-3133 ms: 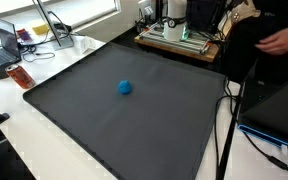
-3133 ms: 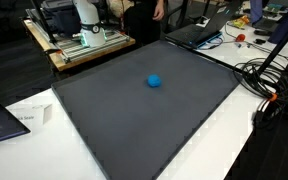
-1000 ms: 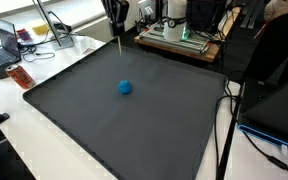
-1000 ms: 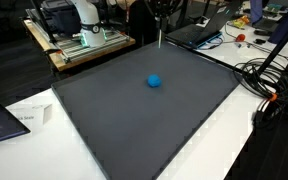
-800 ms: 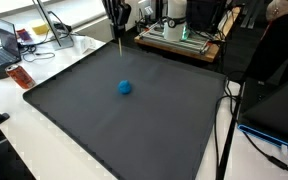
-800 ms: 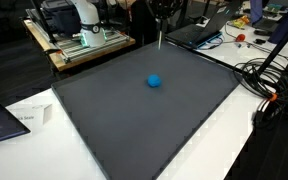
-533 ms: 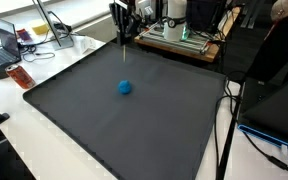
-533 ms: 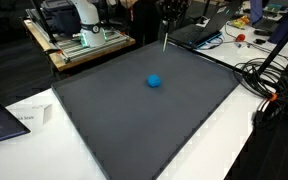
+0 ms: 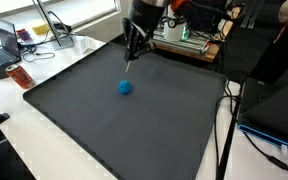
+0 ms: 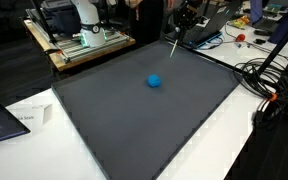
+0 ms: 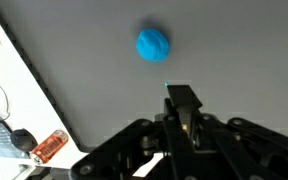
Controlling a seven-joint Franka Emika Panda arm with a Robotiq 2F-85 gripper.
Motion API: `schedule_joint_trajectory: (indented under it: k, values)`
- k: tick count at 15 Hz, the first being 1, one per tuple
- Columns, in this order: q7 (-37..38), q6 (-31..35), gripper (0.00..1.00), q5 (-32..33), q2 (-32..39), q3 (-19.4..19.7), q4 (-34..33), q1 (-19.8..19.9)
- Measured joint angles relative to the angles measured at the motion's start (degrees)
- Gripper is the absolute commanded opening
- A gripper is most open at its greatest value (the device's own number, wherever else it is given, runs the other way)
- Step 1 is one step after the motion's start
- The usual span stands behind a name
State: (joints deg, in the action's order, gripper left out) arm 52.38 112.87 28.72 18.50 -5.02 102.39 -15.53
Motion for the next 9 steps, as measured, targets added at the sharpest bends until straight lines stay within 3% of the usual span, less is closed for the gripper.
schedule_joint_trajectory:
  k: [9]
  values:
    - [1.08,-17.27,0.03,6.23,18.96,2.04,-19.90,-8.10]
